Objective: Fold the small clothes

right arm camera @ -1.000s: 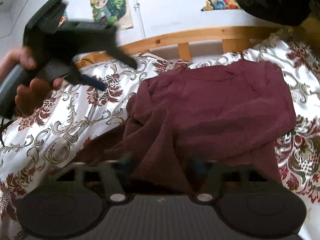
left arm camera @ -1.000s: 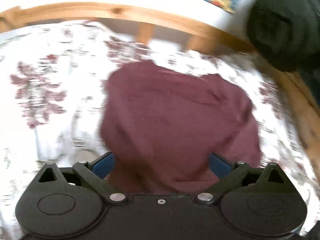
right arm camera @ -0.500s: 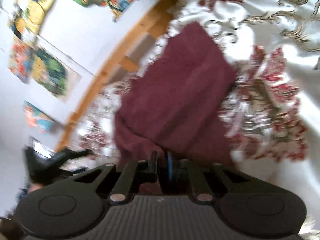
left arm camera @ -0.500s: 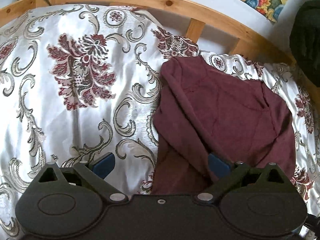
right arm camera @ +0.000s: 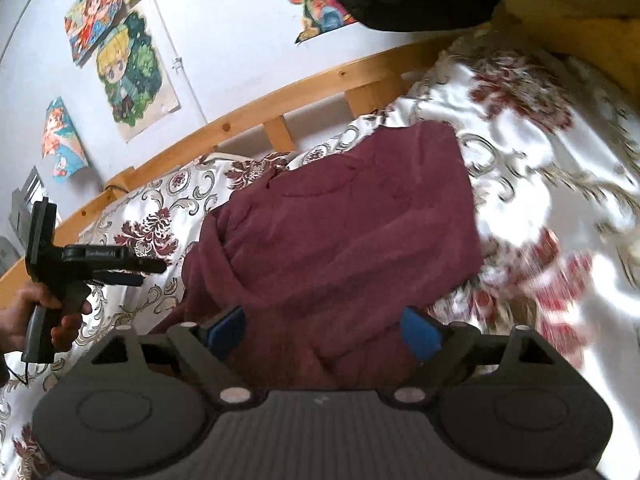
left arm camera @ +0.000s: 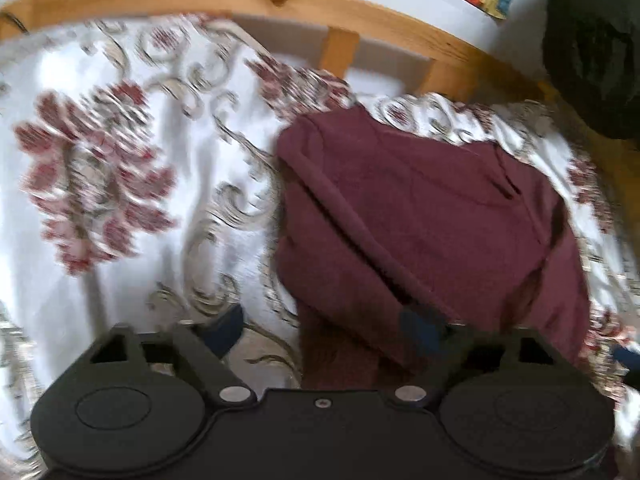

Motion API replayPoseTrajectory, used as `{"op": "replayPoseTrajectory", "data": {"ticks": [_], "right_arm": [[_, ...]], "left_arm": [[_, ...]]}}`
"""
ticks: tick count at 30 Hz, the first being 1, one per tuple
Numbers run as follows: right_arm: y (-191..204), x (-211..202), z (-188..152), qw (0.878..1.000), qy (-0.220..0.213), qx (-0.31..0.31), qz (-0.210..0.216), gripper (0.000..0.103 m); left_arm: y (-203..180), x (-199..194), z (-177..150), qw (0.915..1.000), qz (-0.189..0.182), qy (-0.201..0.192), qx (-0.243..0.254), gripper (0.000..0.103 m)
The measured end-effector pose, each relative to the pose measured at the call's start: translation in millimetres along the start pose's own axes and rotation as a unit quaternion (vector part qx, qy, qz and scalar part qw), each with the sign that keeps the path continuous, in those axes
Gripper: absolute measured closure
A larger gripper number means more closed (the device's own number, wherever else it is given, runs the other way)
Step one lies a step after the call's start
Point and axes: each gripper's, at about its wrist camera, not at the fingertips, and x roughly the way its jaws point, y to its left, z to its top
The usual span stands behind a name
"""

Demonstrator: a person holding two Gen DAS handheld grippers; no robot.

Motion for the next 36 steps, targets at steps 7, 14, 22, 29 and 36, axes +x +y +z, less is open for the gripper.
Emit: {"op": "replayPoseTrajectory", "data": {"ticks": [7,14,22,29,36], "right_arm": [[57.9,120.6,94.6,0.991,0.067,-0.073,0.092,0.039],[146.8,245.7,128.7,0.965,0.125,-0.186,0.136,0.045],[181.5,302.8,113.8,0.936,0.158,-0.305,0.078,0.096],[173.8,304.0,152.8,0.962,0.096,-0.198,0.161,0.097],[166.8,341.5,151.2,0.972,0.093,-0.171,0.133,0.099]], "left_arm": [[33.9,29.5,10.1,0.9957,-0.081,0.009,-0.043,0.058],[71.5,53.1,6.9,0.9763,-0.145,0.018,-0.16,0.092],[74.9,39.4,3.4,0.974,-0.156,-0.037,-0.16,0.099],[108.0,6.4,-10.6,0.9606,-0.106,-0.122,-0.226,0.1],[109.0,13.0,-9.6,0.9716,-0.062,-0.086,-0.211,0.091]]}}
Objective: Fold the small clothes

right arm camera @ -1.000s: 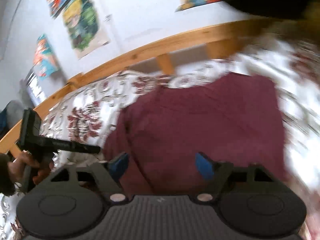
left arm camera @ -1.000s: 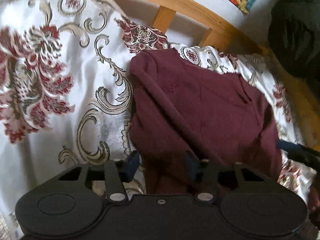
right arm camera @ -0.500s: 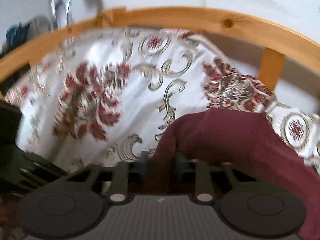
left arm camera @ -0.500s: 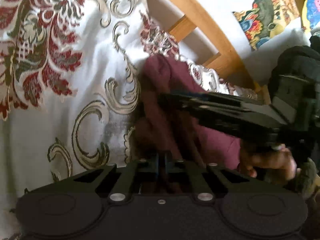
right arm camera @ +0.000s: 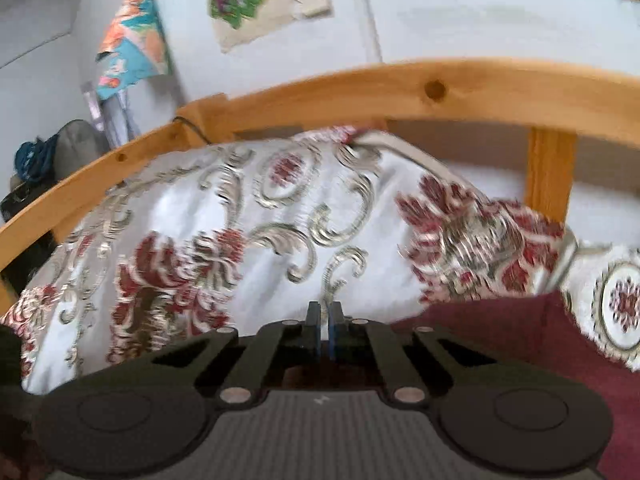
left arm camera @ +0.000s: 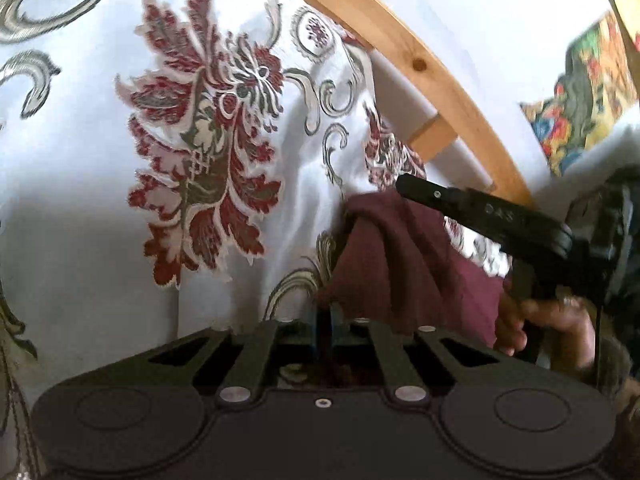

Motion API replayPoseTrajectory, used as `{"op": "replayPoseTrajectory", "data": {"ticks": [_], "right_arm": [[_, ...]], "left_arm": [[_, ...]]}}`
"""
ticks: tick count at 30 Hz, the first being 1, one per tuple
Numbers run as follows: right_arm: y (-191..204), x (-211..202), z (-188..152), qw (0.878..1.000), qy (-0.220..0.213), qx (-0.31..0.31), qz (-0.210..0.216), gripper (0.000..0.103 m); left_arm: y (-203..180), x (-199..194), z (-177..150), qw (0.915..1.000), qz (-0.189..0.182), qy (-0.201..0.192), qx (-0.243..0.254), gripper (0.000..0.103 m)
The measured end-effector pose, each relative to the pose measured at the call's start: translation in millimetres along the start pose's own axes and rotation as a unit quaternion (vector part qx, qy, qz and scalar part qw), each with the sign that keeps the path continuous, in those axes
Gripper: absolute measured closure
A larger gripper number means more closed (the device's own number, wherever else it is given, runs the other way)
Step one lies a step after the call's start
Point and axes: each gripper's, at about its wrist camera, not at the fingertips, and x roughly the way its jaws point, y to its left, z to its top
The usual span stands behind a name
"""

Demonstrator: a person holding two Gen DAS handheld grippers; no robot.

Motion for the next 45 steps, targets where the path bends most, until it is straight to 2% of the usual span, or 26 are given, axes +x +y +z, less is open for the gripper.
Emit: {"op": "replayPoseTrajectory", "data": {"ticks": [2,3,4,5,6,8,9,10,11,13,15,18,19,24,25,26,27,28,30,32,34,36,40,42,45], "right_arm": [[-3.9,-6.4,-4.2,1.0,-0.003,0.015,0.005,0.095],[-5.3,-10.9,-6.5,1.0,-0.004,0.019,0.013,0.087],[-6.0,-13.8,-8.2,1.0,-0.004,0.021,0.018,0.068],[-7.2,-14.9,-9.5,0.999,-0.003,0.025,0.026,0.058],[-7.4,-14.3,-10.1,0.999,0.001,0.028,0.036,0.048],[-4.4,-8.1,-9.4,0.998,0.018,0.029,0.048,0.048],[-1.1,-1.8,-9.1,0.998,0.029,0.025,0.044,0.048],[3.0,5.2,-9.1,0.998,0.041,0.017,0.036,0.051],[7.3,12.0,-9.4,0.998,0.053,0.007,0.026,0.057],[14.1,23.2,-12.2,0.997,0.071,-0.009,0.018,0.099],[20.4,24.0,-13.2,0.998,0.059,-0.021,0.014,0.099],[16.5,5.1,-7.6,0.999,-0.02,0.008,0.033,0.1],[13.4,2.1,-5.2,0.999,-0.034,0.019,0.029,0.1],[2.2,15.1,-10.6,0.999,-0.003,0.042,0.003,0.099],[-1.3,13.5,-12.7,0.999,0.002,0.052,0.006,0.093],[-4.3,9.0,-15.0,0.998,0.002,0.058,0.006,0.084],[-6.1,1.8,-16.9,0.998,-0.002,0.057,0.002,0.065],[-7.7,-7.8,-18.3,0.999,-0.006,0.051,0.004,0.054],[-11.9,-28.6,-23.1,0.999,-0.003,0.035,0.009,0.047],[-16.5,-56.3,-34.8,1.0,0.0,0.021,0.008,0.032],[-22.1,-87.3,-50.9,1.0,0.002,0.019,0.004,0.016],[-26.6,-118.3,-72.2,1.0,0.005,0.02,-0.003,0.01],[-22.4,-179.0,-127.9,0.999,0.012,0.014,-0.048,0.0],[-14.0,-202.6,-153.8,0.997,0.014,0.011,-0.07,0.0],[-2.1,-234.7,-190.9,0.992,0.002,0.044,-0.117,0.0]], "left_arm": [[-0.8,-3.0,0.7,0.9999,0.006,-0.003,0.013,0.075],[-0.7,-4.5,1.6,0.9998,0.006,-0.007,0.015,0.069],[0.5,-6.3,2.2,0.9998,0.004,-0.011,0.016,0.06],[1.5,-6.9,3.1,0.9998,0.003,-0.015,0.016,0.053],[1.1,-5.4,4.4,0.9997,0.002,-0.018,0.017,0.053],[-5.1,-1.1,5.6,0.9992,0.001,-0.021,0.033,0.053],[-9.1,2.6,5.9,0.9984,0.001,-0.022,0.053,0.054],[-13.0,5.5,5.3,0.9974,0.002,-0.02,0.069,0.06],[-15.4,9.6,5.8,0.9966,0.003,-0.015,0.081,0.074],[-16.7,18.9,8.2,0.9959,0.001,0.003,0.09,0.095],[-15.5,21.4,8.8,0.9958,0.001,0.009,0.091,0.099],[-9.5,20.7,9.4,0.9973,0.014,0.004,0.072,0.1],[-6.4,20.5,10.0,0.998,0.015,0.002,0.062,0.1],[-3.4,24.2,13.4,0.9988,0.017,0.007,0.045,0.099],[-2.9,24.8,13.7,0.9989,0.016,0.011,0.042,0.095],[-1.7,25.2,14.4,0.9991,0.014,0.015,0.036,0.085],[0.0,24.7,15.2,0.9993,0.013,0.017,0.029,0.082],[2.1,23.3,15.9,0.9995,0.011,0.016,0.023,0.076],[3.5,19.0,17.1,0.9997,0.01,0.008,0.022,0.065],[2.6,14.0,16.8,0.9995,0.011,0.0,0.031,0.054],[0.5,11.1,15.2,0.9991,0.012,0.0,0.04,0.046],[-3.9,8.7,11.9,0.9983,0.021,0.0,0.054,0.042],[-16.0,7.0,1.6,0.9955,0.044,0.009,0.084,0.028],[-23.0,7.2,-5.0,0.9929,0.062,0.015,0.1,0.027],[-32.8,9.9,-12.6,0.9873,0.098,0.027,0.122,0.027]]}}
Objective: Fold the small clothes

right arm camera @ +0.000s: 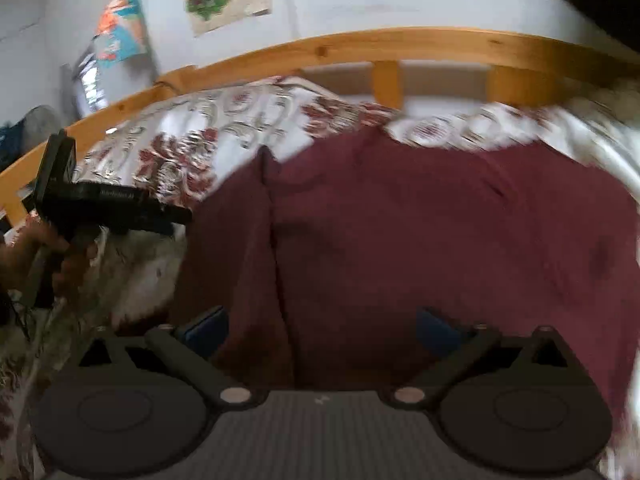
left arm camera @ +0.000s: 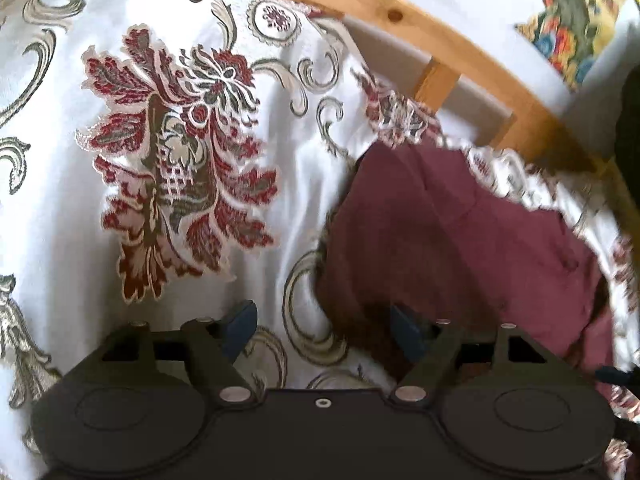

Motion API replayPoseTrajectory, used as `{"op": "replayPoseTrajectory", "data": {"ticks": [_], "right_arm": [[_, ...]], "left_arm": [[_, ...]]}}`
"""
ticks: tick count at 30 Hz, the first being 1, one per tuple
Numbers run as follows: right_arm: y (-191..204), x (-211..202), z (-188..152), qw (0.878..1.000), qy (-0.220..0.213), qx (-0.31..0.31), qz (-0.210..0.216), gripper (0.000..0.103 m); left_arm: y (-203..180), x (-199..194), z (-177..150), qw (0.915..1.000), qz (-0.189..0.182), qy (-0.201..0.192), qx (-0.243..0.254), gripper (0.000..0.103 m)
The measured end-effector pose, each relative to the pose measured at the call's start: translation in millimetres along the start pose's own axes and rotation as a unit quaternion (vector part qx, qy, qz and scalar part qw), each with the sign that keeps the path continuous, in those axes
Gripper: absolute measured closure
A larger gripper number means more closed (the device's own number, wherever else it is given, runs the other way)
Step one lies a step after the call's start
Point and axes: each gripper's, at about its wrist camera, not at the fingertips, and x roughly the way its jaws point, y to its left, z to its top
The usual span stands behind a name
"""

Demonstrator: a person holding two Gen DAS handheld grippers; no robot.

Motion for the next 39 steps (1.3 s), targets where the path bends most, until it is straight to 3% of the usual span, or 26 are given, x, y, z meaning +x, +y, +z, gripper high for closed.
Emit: {"op": "replayPoseTrajectory", "data": {"ticks": [4,9,13,15,24,26,27,28,29,33,36,37,39], "right_arm": [[5.2,-32.5,-41.5,0.996,-0.022,0.063,-0.061,0.001],[13.2,-45.7,-69.2,0.992,-0.056,0.087,-0.065,0.009],[18.4,-38.9,-70.7,0.994,-0.056,0.071,-0.056,0.033],[21.4,-37.0,-70.4,0.994,-0.063,0.065,-0.057,0.04],[47.5,-34.0,-70.2,0.995,-0.067,-0.032,-0.059,0.037],[54.3,-32.0,-71.7,0.994,-0.064,-0.054,-0.064,0.041],[56.5,-30.2,-72.6,0.994,-0.06,-0.061,-0.067,0.06],[57.8,-28.6,-73.6,0.993,-0.056,-0.066,-0.076,0.089],[57.7,-29.2,-74.3,0.993,-0.058,-0.064,-0.078,0.093],[36.6,-48.2,-67.6,0.995,-0.087,0.032,-0.045,0.097],[-5.6,-56.1,-64.2,0.976,-0.092,0.195,0.029,0.097],[-16.0,-55.6,-66.2,0.969,-0.085,0.229,0.032,0.097],[-27.3,-54.9,-71.0,0.967,-0.077,0.241,-0.001,0.097]], "left_arm": [[-9.7,2.5,-5.5,0.9995,0.032,0.002,0.003,0.025],[-17.0,3.4,-8.6,0.9984,0.056,-0.007,0.007,0.022],[-20.5,0.9,-12.9,0.9979,0.065,-0.004,0.006,0.02],[-22.4,-0.3,-15.5,0.9977,0.067,-0.005,0.006,0.02],[-27.8,4.2,-17.7,0.9963,0.085,-0.004,0.013,0.019],[-28.8,7.5,-17.2,0.9959,0.089,-0.007,0.016,0.018],[-29.7,9.3,-17.1,0.9956,0.092,-0.007,0.017,0.017],[-30.6,10.7,-17.0,0.9953,0.094,-0.009,0.018,0.017],[-31.2,11.3,-17.1,0.9952,0.096,-0.01,0.018,0.017],[-31.2,11.0,-15.1,0.9949,0.099,-0.018,0.006,0.017],[-30.6,12.5,-14.1,0.9943,0.105,-0.016,0.008,0.017],[-31.3,13.1,-14.2,0.994,0.108,-0.015,0.01,0.017],[-33.4,14.4,-14.5,0.9934,0.113,-0.014,0.016,0.017]]}}
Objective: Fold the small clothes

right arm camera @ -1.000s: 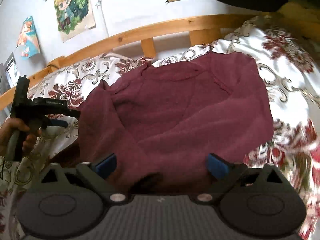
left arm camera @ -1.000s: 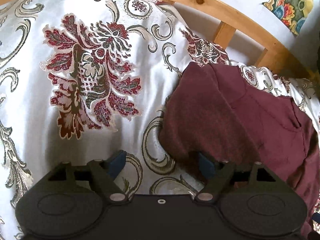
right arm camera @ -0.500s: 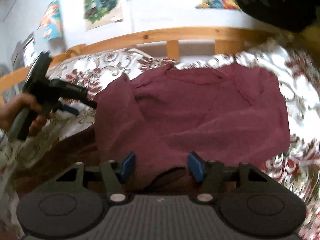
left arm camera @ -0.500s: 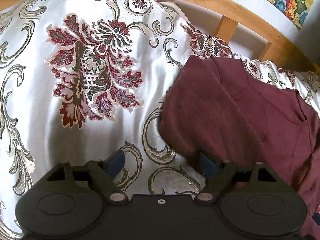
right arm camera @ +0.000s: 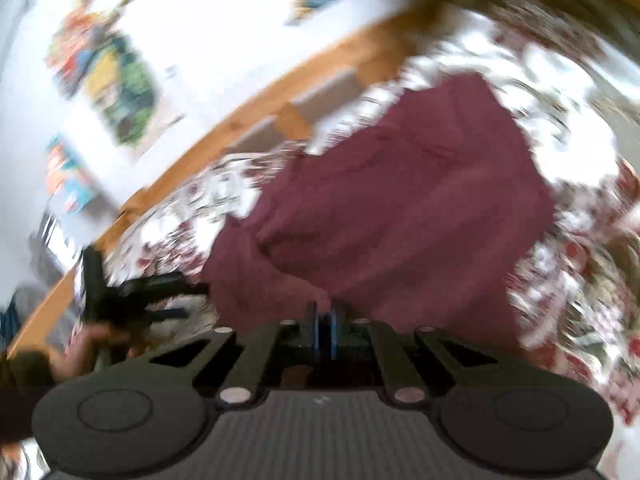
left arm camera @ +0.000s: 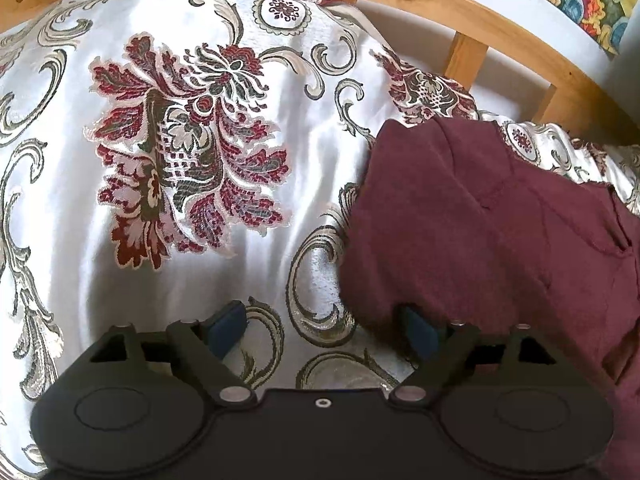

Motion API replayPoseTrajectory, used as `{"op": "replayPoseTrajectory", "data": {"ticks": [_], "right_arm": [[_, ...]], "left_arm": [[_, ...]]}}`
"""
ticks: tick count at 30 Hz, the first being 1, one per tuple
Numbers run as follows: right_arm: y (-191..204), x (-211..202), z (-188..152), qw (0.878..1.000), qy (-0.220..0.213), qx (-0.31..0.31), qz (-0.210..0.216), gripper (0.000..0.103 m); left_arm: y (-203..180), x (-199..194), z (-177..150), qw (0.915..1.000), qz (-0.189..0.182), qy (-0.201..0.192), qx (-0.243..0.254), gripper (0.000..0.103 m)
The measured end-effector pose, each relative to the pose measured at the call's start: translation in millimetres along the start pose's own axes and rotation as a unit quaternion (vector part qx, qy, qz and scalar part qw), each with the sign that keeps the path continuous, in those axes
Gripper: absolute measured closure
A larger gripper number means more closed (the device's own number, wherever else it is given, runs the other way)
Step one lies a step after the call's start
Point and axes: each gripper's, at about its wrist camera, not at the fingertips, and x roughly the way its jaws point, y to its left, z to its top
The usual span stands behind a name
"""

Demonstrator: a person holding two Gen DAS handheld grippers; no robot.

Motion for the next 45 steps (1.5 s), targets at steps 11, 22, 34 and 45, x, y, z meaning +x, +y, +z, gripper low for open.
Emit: {"op": "replayPoseTrajectory", "data": {"ticks": [11,22,34,45], "right_arm": [[-5.4,5.0,-8.4,0.999,0.004,-0.03,-0.04,0.057],[11.5,10.7,-19.4,0.99,0.015,-0.1,-0.099,0.027],[13.7,-1.2,-15.8,0.989,0.011,-0.087,-0.119,0.001],[19.2,-47.7,-23.9,0.979,0.021,-0.095,-0.178,0.0]], "left_arm": [[-5.7,2.9,-2.6,0.9998,-0.016,-0.005,0.012,0.014],[-10.2,8.0,-2.4,0.9995,0.008,0.004,0.031,0.011],[-10.3,-3.4,6.8,0.9986,-0.032,-0.028,0.031,0.014],[-18.4,-10.9,-9.8,0.9998,-0.012,-0.004,0.018,0.011]]}}
